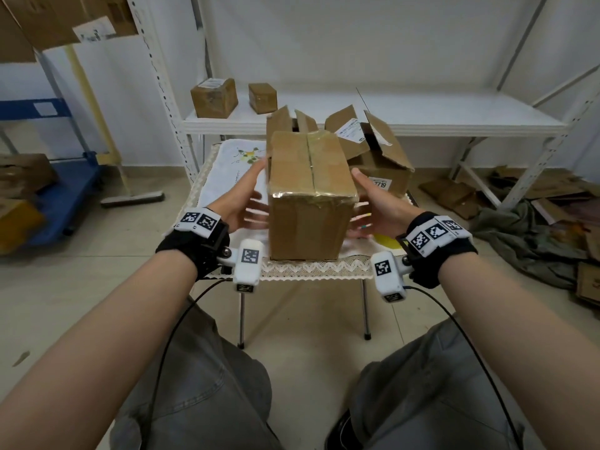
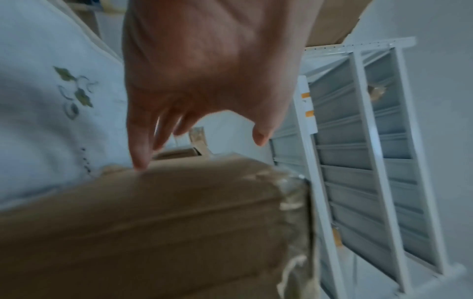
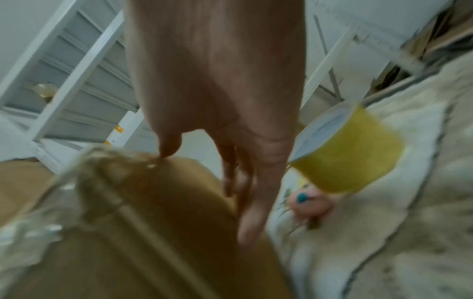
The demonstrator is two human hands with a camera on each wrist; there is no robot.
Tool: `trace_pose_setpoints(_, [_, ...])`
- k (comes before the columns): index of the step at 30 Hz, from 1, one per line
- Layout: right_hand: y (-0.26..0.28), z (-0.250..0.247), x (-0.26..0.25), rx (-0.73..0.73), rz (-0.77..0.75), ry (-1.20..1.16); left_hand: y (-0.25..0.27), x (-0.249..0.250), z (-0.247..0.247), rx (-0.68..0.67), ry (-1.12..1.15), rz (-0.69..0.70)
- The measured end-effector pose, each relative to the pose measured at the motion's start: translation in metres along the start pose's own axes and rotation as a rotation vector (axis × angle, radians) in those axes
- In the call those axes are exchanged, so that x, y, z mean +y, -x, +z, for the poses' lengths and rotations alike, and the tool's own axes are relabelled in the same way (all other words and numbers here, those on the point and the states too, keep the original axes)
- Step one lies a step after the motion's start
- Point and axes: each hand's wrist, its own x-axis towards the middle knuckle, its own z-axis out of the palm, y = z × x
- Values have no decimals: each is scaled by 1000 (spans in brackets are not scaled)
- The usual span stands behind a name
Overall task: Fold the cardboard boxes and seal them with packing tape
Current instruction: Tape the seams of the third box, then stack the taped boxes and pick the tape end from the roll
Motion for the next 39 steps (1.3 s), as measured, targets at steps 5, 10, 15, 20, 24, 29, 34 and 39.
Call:
trace_pose_setpoints(5, [4,16,-8,-100,132,-43,10,-5,5,-132,-42,-106])
trace_pose_setpoints(10, [17,7,-17,-175,103,-38,20,13,-7,-237,-1,-103])
trace_pose_setpoints(15, [23,-6,-41,-121,13,-31,34,45,-22,-286,-68,20])
trace_pose_setpoints(20, [24,1,-51,-63,-156,-98,41,62,-32,-316,-110,191])
trace_pose_setpoints(24, [11,6,-43,-71,-273,-262,25,50,-33,-328,-110,305])
trace_pose_setpoints(29, [14,22,-27,-19,-235,-161,10,16,-24,-435,-274,258])
trace_pose_setpoints(34, [11,16,-2,-9,-217,-41,5,-14,-15,-451,-378,267])
trace_pose_setpoints(39, [1,-16,14,496,-199,530,6,-23,-14,-447,-321,267])
